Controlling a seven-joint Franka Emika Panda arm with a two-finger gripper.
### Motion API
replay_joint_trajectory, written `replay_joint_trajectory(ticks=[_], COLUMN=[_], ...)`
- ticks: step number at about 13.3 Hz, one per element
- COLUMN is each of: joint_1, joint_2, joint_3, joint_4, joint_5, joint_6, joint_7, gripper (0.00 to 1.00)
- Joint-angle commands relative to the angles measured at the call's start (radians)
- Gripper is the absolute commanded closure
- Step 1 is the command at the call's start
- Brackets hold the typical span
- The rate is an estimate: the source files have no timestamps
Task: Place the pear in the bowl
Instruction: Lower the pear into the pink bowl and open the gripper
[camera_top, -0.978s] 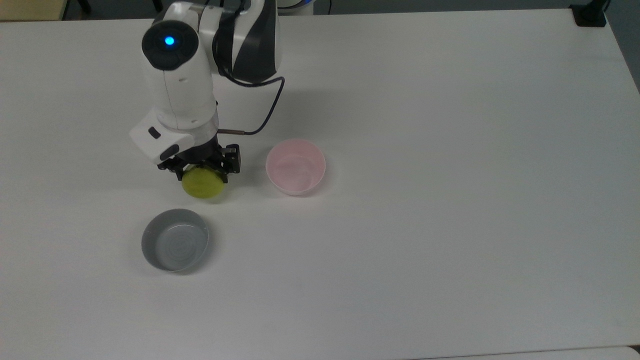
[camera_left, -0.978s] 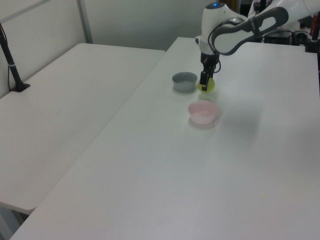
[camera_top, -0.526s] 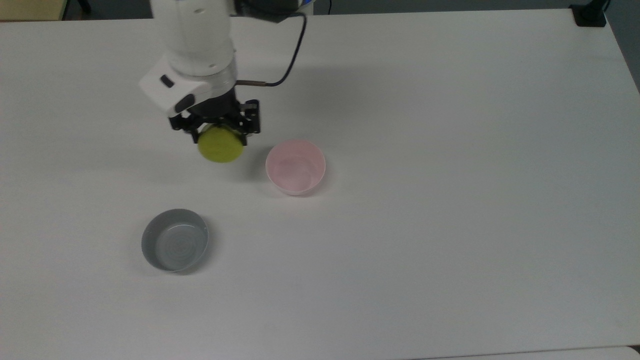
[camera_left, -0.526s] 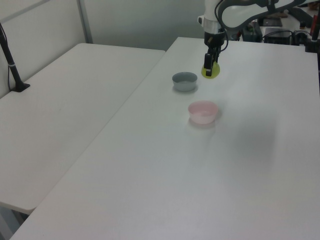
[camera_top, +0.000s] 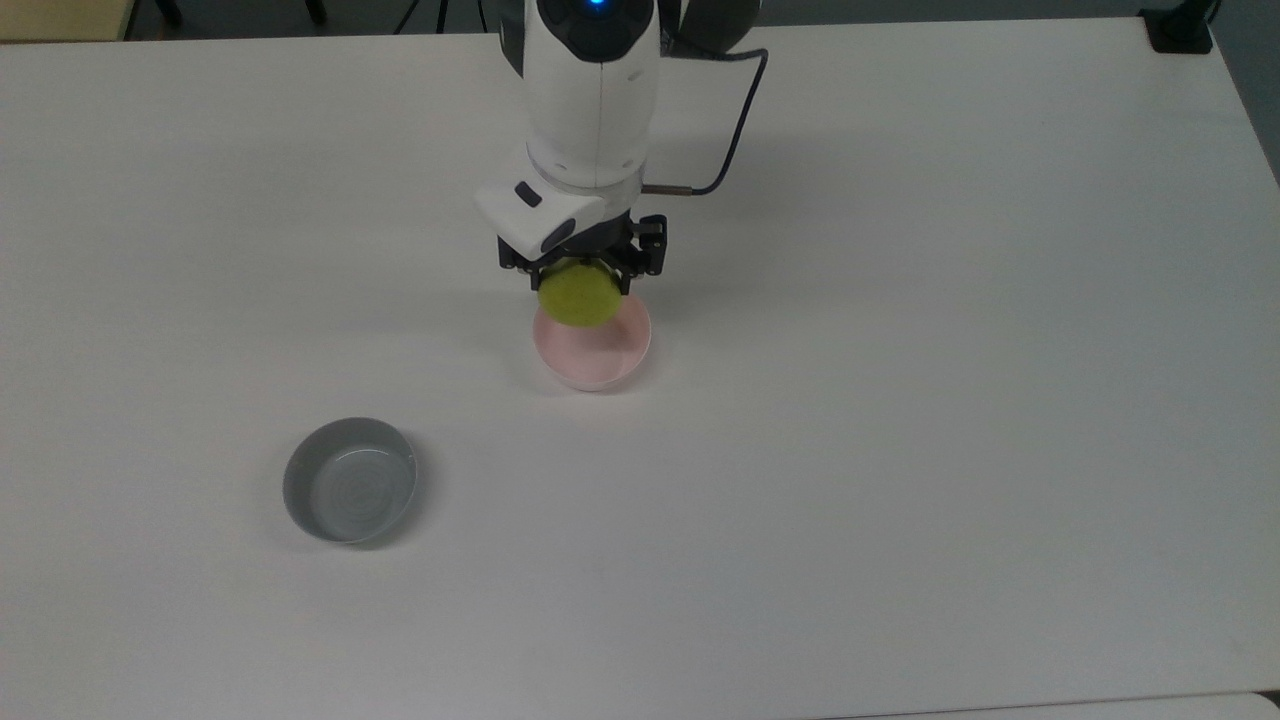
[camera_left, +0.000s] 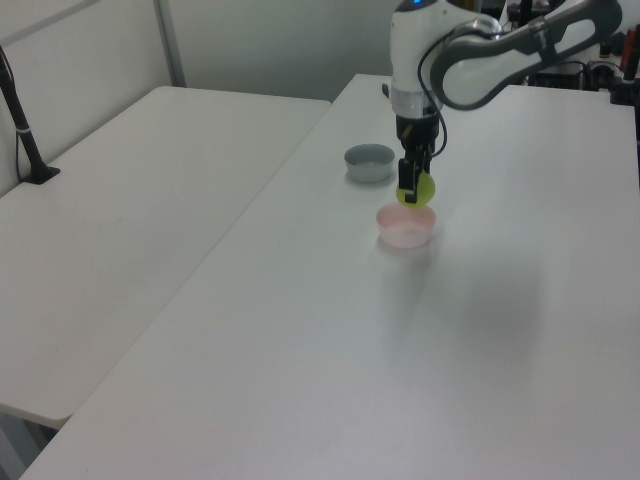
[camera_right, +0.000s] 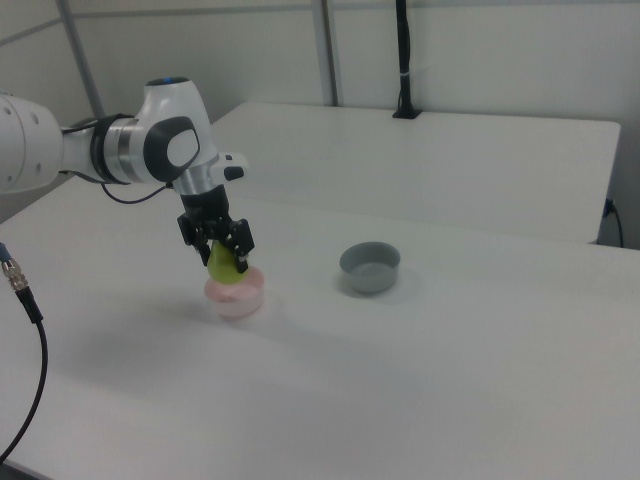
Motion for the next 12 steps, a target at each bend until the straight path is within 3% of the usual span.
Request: replay_joint_trajectory(ticks=[1, 4, 9, 12], joint_1=[0.017, 0.014, 0.014, 0.014], joint_2=[0.014, 0.037, 0.040, 0.023], joint_3=[-0.009, -0.003, -0.003, -0.003], joint_4=[-0.054, -0.056, -0.051, -0.046], joint_5=[-0.018, -0.018, -0.018, -0.018], joint_6=[0.105, 0.159, 0.156, 0.142], joint_7=[0.034, 0.043, 0.045, 0.072], gripper=[0.54, 0.50, 0.00, 0.00])
